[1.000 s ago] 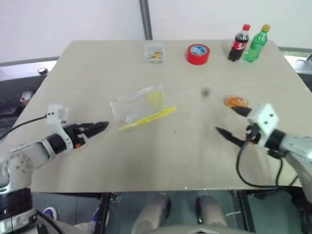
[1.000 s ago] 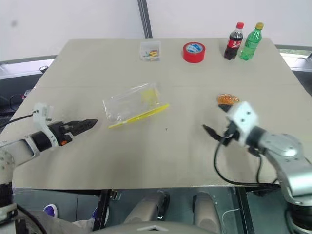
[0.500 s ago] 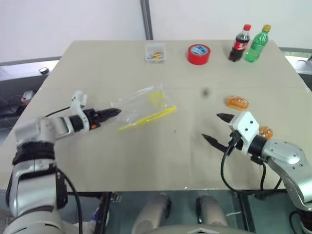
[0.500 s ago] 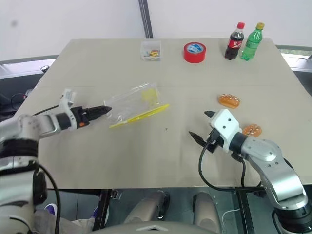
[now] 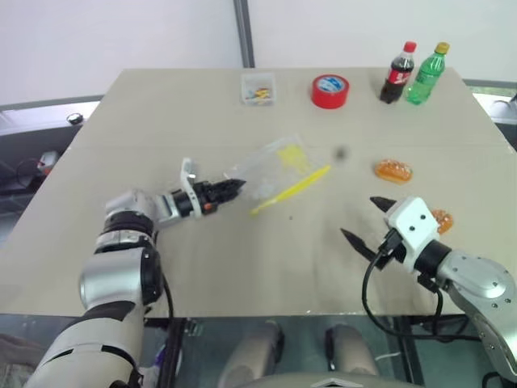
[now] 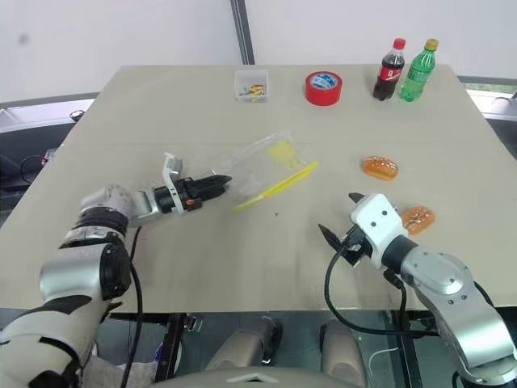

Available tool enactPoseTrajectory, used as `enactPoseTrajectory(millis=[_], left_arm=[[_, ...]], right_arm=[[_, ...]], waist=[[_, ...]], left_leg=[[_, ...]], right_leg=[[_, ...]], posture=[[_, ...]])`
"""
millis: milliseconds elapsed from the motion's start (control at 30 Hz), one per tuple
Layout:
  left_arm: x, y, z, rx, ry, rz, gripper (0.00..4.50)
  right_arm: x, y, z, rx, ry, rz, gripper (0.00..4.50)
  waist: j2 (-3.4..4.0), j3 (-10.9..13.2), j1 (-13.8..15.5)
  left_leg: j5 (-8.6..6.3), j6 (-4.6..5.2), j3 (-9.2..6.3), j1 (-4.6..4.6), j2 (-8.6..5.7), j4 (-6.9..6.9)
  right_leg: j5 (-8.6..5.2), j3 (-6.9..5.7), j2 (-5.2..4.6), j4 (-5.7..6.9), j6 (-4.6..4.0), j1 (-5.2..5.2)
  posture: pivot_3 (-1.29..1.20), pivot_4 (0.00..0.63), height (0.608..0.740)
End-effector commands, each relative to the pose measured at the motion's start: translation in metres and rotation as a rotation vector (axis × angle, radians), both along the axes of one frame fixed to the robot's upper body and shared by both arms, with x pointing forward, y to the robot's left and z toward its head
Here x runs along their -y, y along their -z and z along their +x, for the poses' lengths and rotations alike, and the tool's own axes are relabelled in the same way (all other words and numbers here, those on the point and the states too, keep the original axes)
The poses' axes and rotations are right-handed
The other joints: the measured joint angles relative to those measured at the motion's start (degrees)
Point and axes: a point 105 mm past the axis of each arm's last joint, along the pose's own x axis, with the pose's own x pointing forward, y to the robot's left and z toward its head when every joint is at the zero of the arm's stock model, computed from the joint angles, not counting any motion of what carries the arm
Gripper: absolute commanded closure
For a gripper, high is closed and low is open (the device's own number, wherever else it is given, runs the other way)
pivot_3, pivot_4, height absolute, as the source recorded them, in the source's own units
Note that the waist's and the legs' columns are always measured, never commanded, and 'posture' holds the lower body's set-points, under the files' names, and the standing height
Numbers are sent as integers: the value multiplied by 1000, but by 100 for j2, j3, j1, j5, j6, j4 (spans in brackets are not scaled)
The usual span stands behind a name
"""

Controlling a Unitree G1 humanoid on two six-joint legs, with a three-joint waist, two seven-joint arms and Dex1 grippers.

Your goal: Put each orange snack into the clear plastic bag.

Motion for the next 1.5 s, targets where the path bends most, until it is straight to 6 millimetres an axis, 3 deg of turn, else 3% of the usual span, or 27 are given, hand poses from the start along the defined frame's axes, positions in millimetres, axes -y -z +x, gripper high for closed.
enactPoseTrajectory(millis=[33, 67, 267, 367, 533, 733, 1033, 1367, 1467, 1500], left_arm=[[12, 25, -8, -141, -19, -50, 4156], [13, 22, -7, -146, -23, -74, 4472], [16, -1, -7, -158, -6, -155, 4472], [15, -25, -6, -148, 11, -196, 4472], [16, -57, -11, -133, 55, -232, 4472], [16, -87, -13, -74, 67, -252, 4472], [15, -99, -19, -8, 43, -258, 4472], [10, -102, -27, 32, -25, -253, 4472], [7, -103, -29, 39, -56, -252, 4500], [6, -103, -29, 39, -72, -256, 4500]], right_arm=[[-12, -13, -3, 94, -36, -4, 0], [-14, -14, -2, 103, -46, -5, 0], [-27, -13, 11, 207, -95, -122, 0], [-36, -9, 28, 287, -107, -204, 0], [-55, 15, 61, 431, -89, -404, 0], [-66, 28, 91, 517, -34, -480, 0], [-98, 28, 125, 578, 17, -432, 0], [-107, 35, 153, 540, 161, -355, 0], [-100, 34, 157, 514, 188, -315, 845], [-97, 32, 158, 516, 193, -307, 1388]], waist=[[32, -27, 5], [43, -35, 6], [40, -35, -25], [28, -28, -26], [-14, -3, -146], [-27, 5, -257], [-34, 9, -352], [-39, 5, -416], [-41, 5, -431], [-41, 5, -432]], left_leg=[[0, 1, 0, 5, -3, 0], [0, 2, 0, 8, -6, 0], [1, 3, -3, 16, -9, 12], [10, -12, -6, 9, -13, 22], [11, -16, -9, -9, -11, 28], [14, -22, -7, -13, -8, 31], [17, -27, -5, -9, -3, 32], [20, -34, -2, -2, 3, 56], [20, -35, -2, -2, 3, 67], [20, -35, 0, -2, 2, 70]], right_leg=[[-1, 0, -3, 1, 1, 5], [-2, 0, -7, 6, 4, 6], [-4, 0, -8, 42, 7, 3], [-7, -2, -9, 49, 10, -2], [-7, -1, -4, 59, 8, -23], [-6, 5, -1, 62, 6, -30], [-4, 13, 4, 70, 3, -31], [-1, 19, 16, 94, -2, -27], [-1, 21, 18, 109, -2, -27], [-1, 23, 18, 113, -2, -28]], posture=[[0, 150, 710], [0, 150, 710], [0, 150, 710], [0, 150, 710], [0, 150, 710], [0, 150, 710], [0, 150, 710], [0, 150, 710], [0, 150, 710], [0, 150, 710]])
